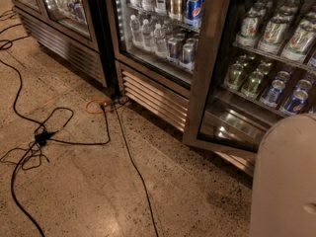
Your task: Open right fridge door
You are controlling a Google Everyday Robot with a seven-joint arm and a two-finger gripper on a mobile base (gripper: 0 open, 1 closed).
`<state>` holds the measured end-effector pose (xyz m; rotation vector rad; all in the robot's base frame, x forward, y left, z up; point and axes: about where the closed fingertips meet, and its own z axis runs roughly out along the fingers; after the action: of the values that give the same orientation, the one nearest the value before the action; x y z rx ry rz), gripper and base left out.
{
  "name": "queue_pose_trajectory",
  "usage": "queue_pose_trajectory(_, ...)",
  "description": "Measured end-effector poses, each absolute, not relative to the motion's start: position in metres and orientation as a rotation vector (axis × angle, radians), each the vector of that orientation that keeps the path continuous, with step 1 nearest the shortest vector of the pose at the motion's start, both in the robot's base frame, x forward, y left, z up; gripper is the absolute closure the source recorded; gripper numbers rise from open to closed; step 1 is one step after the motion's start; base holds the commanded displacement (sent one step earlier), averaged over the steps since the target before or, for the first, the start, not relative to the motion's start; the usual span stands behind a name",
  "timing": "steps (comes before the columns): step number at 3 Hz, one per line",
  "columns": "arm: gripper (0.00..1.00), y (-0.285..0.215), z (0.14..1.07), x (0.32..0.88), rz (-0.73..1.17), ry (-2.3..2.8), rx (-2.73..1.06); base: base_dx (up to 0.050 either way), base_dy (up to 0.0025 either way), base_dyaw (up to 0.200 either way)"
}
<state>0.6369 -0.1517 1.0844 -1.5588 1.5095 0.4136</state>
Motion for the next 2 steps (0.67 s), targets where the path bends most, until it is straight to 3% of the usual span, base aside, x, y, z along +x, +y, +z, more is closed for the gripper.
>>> queue_pose_trajectory(2,1.00,-0.1495,1.0837,0.6313,0.438,1.488,-1.580,0.000,0.00000,0.000)
